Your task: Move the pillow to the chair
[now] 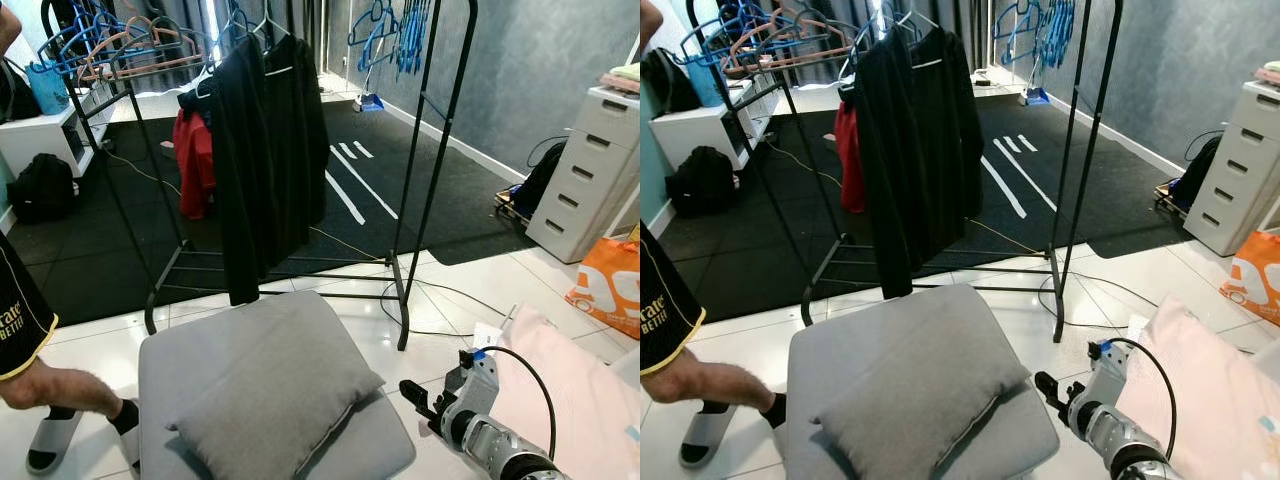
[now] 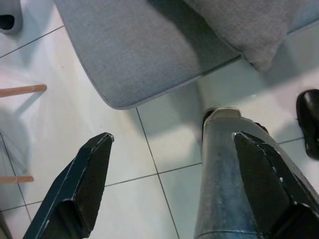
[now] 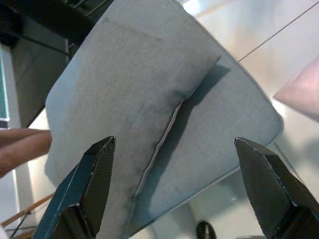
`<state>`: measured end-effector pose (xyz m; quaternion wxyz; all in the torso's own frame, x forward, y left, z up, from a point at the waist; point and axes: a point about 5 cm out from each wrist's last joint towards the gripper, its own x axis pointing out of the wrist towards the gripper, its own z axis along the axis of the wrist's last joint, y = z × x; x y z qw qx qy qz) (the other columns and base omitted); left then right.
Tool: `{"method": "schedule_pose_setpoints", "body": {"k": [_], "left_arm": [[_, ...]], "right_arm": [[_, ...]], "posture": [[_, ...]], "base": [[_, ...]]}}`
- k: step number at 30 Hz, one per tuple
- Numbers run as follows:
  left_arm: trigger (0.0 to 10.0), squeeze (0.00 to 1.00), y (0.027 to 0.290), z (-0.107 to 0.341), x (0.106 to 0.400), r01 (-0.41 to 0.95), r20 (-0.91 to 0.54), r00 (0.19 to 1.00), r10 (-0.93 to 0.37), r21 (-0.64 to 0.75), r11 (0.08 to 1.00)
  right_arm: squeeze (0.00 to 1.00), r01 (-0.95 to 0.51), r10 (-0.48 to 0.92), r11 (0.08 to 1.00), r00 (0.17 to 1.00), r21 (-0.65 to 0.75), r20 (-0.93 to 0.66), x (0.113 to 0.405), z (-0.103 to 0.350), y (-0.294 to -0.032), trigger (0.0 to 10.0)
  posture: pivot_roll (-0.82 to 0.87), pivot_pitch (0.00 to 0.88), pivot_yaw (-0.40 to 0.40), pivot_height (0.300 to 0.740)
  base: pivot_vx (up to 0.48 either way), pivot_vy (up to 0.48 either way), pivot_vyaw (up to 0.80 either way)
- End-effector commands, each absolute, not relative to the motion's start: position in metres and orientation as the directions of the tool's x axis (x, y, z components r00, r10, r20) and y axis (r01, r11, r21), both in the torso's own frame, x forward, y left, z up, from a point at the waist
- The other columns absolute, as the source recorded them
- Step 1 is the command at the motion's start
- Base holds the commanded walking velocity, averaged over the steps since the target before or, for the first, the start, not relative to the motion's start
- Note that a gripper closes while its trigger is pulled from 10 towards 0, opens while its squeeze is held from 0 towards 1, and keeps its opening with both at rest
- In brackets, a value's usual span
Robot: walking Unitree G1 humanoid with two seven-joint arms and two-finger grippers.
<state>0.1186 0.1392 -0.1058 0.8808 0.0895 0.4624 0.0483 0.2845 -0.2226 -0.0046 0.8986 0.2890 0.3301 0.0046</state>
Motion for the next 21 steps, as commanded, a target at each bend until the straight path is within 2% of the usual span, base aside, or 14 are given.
{"method": "schedule_pose_setpoints", "body": {"k": [1, 11, 18, 21], "left_arm": [[10.0, 0.0, 0.132, -0.107, 0.112, -0.003, -0.818, 0.553, 0.16, 0.19, 0.982], [10.0, 0.0, 0.133, -0.108, 0.109, 0.006, -0.815, 0.554, 0.168, 0.206, 0.979], [10.0, 0.0, 0.135, -0.108, 0.108, 0.006, -0.813, 0.555, 0.173, 0.212, 0.977], [10.0, 0.0, 0.136, -0.108, 0.107, 0.009, -0.813, 0.555, 0.176, 0.218, 0.976]], "right_arm": [[0.0, 0.171, 0.224, 0.828, 0.772, 0.534, -0.595, 0.286, -0.004, -0.218, 10.0], [0.0, 0.138, 0.295, 0.827, 0.719, 0.545, -0.63, 0.284, -0.008, -0.204, 10.0], [0.0, 0.176, 0.247, 0.832, 0.731, 0.526, -0.636, 0.288, -0.005, -0.207, 10.0], [0.0, 0.164, 0.261, 0.803, 0.768, 0.573, -0.585, 0.296, 0.003, -0.205, 10.0]], "posture": [[-0.15, 0.032, -0.016, 0.641], [-0.14, 0.063, 0.0, 0.601], [-0.13, 0.077, 0.006, 0.576], [-0.12, 0.086, 0.012, 0.556]], "base": [[0.0, 0.0, 0.0], [0.0, 0.0, 0.0], [0.0, 0.0, 0.0], [0.0, 0.0, 0.0]]}}
